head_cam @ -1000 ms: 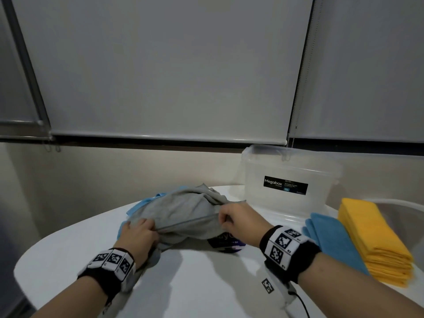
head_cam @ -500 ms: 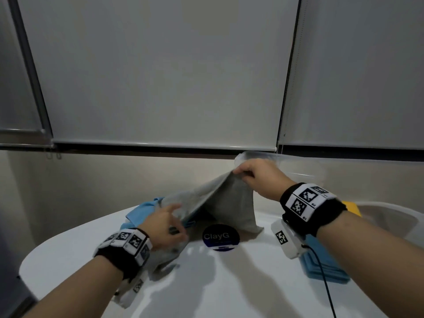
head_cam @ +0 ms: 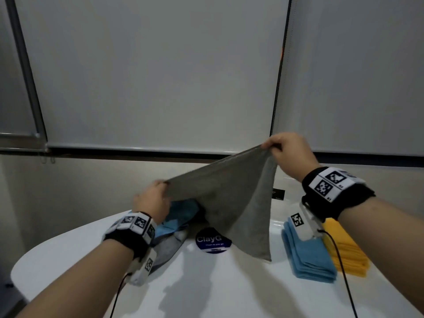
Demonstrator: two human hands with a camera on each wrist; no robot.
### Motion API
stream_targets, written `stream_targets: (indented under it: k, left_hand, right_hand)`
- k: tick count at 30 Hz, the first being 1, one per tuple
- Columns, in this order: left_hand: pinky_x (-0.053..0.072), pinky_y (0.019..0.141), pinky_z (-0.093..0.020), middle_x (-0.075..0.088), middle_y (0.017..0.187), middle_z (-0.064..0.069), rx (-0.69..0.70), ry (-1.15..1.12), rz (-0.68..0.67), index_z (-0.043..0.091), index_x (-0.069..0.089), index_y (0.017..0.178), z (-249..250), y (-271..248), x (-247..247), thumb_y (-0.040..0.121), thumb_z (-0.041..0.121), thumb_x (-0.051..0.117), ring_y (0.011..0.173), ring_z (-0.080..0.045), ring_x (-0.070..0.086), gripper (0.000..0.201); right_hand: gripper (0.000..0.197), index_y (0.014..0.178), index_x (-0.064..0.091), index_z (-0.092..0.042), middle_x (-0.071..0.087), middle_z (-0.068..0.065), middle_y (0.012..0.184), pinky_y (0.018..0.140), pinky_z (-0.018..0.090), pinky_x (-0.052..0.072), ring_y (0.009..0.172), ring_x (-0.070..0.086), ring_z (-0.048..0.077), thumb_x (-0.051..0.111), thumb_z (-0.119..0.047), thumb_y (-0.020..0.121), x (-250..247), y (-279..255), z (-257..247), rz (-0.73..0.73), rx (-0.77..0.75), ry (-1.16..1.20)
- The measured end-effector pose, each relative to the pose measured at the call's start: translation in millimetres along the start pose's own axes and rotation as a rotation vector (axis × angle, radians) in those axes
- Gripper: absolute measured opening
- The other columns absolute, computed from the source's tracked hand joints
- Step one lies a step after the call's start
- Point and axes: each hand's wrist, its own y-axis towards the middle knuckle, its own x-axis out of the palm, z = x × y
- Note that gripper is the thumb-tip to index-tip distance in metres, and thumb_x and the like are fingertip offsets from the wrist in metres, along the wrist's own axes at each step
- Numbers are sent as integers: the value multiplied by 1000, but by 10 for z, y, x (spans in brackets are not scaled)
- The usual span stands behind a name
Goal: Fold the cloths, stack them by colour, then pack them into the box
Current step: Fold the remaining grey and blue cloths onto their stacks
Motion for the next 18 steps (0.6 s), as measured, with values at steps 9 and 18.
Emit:
stream_targets:
  k: [9,18]
  left_hand:
    - [46,66,-8,64,79,5,97,-669,270,21,67,86,163,334,-1165,90,2,59,56,13,54,21]
    - [46,50,-8,55,62,6,6,-890,160,13,60,94,91,391,-1197,89,3,61,50,6,52,12]
  right_hand:
    - [15,94,64,-14,64,7,88,78,26,43,82,57,18,67,-5,82,-498,109,449,183,149,112]
    - [16,76,53,-21,56,7,83,59,39,56,66,63,23,63,-19,89,-334,97,696,97,374,295]
